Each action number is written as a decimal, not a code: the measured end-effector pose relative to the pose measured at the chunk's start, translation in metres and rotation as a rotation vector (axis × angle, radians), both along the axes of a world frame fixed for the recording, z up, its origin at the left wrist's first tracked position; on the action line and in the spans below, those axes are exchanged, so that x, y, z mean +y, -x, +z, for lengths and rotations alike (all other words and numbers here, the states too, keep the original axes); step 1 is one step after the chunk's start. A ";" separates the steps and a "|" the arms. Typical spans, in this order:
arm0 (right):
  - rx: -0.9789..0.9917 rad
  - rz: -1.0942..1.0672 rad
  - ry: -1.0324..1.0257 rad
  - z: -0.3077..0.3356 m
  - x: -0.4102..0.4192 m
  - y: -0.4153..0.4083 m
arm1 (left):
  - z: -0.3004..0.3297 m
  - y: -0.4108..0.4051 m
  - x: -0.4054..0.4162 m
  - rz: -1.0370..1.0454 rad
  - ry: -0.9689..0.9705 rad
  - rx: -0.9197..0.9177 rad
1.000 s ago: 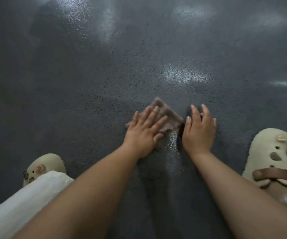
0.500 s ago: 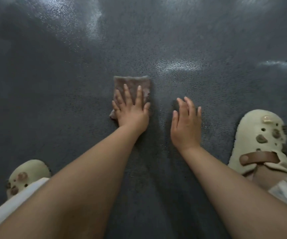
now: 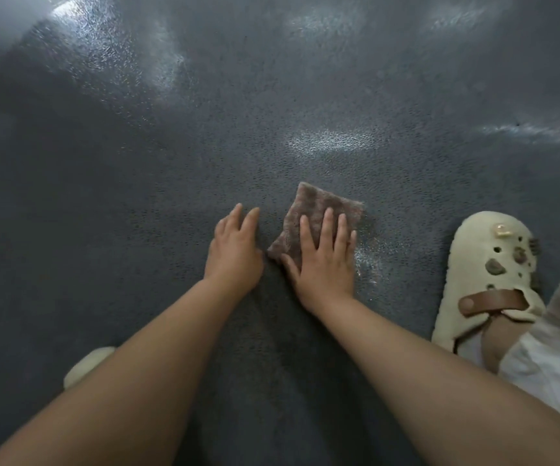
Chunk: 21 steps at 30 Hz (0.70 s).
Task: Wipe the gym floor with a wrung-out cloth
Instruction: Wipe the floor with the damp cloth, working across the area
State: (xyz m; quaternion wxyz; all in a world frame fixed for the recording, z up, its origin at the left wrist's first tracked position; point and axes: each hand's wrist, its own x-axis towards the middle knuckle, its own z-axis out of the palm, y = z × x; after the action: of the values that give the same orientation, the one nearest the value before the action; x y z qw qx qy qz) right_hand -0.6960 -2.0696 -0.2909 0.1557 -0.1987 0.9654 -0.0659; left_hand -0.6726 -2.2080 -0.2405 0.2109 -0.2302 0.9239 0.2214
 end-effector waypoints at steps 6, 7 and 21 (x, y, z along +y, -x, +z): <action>-0.101 0.015 -0.106 0.005 -0.022 0.032 | 0.004 0.005 -0.008 -0.080 0.084 -0.171; -0.093 0.033 -0.107 0.005 -0.025 0.041 | 0.005 0.008 -0.006 -0.091 0.092 -0.190; -0.032 0.267 -0.088 0.007 0.019 0.115 | 0.002 0.018 0.022 -0.098 0.200 -0.328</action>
State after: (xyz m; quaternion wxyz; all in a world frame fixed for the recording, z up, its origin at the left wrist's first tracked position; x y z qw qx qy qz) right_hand -0.8114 -2.0508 -0.2835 0.1870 -0.3173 0.9297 -0.0052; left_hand -0.6907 -2.1855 -0.2386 0.3454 -0.2377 0.9045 0.0775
